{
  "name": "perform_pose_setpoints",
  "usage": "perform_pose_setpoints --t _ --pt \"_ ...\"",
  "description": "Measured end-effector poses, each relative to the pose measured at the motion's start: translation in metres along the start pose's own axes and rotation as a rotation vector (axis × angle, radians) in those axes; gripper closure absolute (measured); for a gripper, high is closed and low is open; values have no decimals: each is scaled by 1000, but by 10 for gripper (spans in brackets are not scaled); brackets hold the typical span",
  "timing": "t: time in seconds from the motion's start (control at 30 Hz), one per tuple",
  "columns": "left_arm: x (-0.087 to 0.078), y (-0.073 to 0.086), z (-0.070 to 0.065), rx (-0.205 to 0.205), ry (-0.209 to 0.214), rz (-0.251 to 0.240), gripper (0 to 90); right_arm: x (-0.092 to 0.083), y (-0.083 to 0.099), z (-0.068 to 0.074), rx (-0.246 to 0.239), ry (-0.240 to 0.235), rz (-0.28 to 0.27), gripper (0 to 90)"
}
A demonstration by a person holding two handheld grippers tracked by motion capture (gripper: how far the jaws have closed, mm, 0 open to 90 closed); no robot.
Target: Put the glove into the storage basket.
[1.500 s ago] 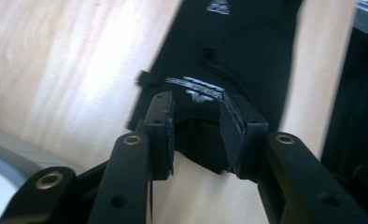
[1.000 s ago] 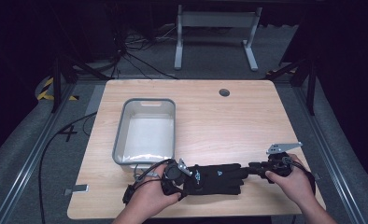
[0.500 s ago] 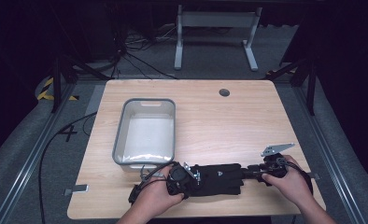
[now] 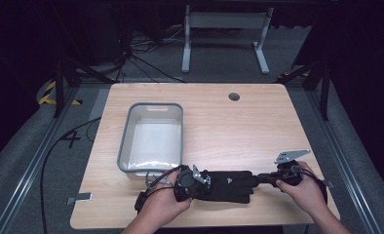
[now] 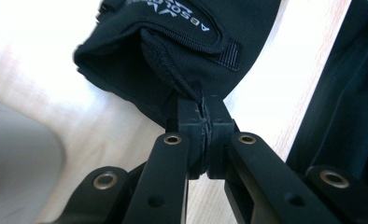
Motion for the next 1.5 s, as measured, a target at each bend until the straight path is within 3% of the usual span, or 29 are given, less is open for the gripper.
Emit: perform_pose_setpoints --t 0.23,0.4,0.63,0.67,0.77,0.87,0.97,1.13,1.37,1.5 --pt "-11 -5 5 8 -44 -53 885 -8 -2 2 8 -7 -22 867" --pt "-11 -6 11 -1 -64 -66 885 -13 -4 3 14 -6 -45 867" --pt "7 2 13 -34 3 14 876 -9 -1 1 25 -20 -26 863" --pt "9 5 13 -39 13 45 844 -7 0 0 27 -18 -23 858" --pt "11 7 14 -51 -6 61 703 -2 2 -1 34 -16 -1 775" --pt "4 5 12 -53 -13 33 640 -3 1 -3 39 -12 -19 764" --pt "-6 -2 11 -44 -5 -26 621 -8 -1 -6 35 12 -43 763" --pt "-13 -15 13 -27 -30 -82 597 -15 -4 -9 38 29 -75 768" --pt "-11 -42 13 26 -12 -130 562 -20 -4 -11 48 30 -96 751" --pt "-5 -55 10 22 25 -142 538 -24 -2 -12 60 24 -105 727"
Point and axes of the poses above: each handheld gripper's, and its own axes: x roughly forward along the jaws, y roughly out of its underside, z roughly to its left, the point moved 7 cm from there along x, roughly forward along the jaws, and after that the axes turned 6 degrees about z, right-handed, at the moved point
